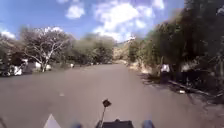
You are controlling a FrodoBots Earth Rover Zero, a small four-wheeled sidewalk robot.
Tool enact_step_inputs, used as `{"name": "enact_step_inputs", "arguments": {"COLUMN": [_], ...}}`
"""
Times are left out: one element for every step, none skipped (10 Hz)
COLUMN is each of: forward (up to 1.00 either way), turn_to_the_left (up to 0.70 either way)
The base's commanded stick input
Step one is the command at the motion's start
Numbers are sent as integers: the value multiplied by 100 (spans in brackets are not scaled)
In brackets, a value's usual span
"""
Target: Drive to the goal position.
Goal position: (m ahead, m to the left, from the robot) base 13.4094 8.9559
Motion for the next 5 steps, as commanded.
{"name": "enact_step_inputs", "arguments": {"forward": [70,70,70,70,70], "turn_to_the_left": [-11,-4,0,0,0]}}
